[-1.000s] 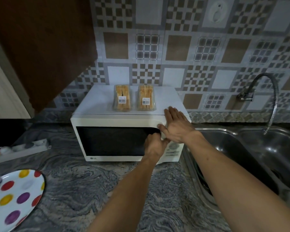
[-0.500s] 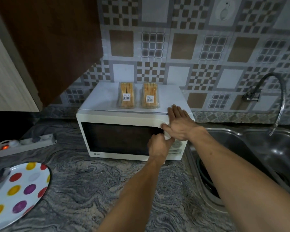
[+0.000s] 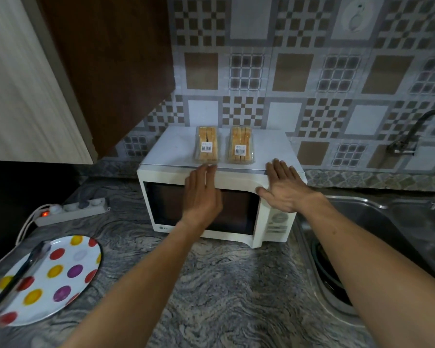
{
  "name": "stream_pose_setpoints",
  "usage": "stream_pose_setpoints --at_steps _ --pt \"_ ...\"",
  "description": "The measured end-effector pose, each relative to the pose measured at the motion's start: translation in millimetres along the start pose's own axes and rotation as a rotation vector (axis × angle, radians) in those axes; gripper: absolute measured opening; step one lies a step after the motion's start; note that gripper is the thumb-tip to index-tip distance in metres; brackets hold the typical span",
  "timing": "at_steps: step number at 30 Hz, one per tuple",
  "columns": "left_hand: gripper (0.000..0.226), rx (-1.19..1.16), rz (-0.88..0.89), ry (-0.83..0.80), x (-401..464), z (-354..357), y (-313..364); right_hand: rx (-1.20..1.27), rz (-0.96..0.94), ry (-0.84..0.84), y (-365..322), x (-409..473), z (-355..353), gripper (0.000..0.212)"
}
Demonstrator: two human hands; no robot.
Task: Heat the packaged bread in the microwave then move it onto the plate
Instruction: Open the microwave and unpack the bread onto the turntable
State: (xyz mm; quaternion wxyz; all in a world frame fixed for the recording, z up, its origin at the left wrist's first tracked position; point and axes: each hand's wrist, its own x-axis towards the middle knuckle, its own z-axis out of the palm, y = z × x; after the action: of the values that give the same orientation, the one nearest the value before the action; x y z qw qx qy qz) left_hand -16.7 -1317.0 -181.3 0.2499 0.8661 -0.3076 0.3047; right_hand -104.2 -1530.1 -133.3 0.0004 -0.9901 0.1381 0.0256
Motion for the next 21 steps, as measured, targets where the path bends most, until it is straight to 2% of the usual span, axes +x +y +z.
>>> stream_pose_setpoints --at_steps 2,4,6,13,21 --pt "0.068 0.104 0.016 -0.119 8.7 -14.3 -16.9 -0.004 -0.004 0.005 -0.5 -2.2 0.5 0.085" --pt "0.067 0.182 0.055 -0.305 8.4 -22.8 -28.1 0.003 -0.004 0.007 -2.7 -5.9 0.5 0.085" --pt "0.066 0.218 0.077 -0.419 2.3 -26.1 -35.5 0.009 0.002 0.012 -5.4 -9.5 0.9 0.084" --pt "0.052 0.072 0.065 -0.352 -1.5 -41.4 -34.2 0.062 0.028 0.011 -19.3 -33.9 6.2 0.083" --pt "0.04 0.078 0.101 -0.321 -10.3 -75.5 -35.1 0.053 -0.046 0.055 -54.8 -96.5 9.7 0.081"
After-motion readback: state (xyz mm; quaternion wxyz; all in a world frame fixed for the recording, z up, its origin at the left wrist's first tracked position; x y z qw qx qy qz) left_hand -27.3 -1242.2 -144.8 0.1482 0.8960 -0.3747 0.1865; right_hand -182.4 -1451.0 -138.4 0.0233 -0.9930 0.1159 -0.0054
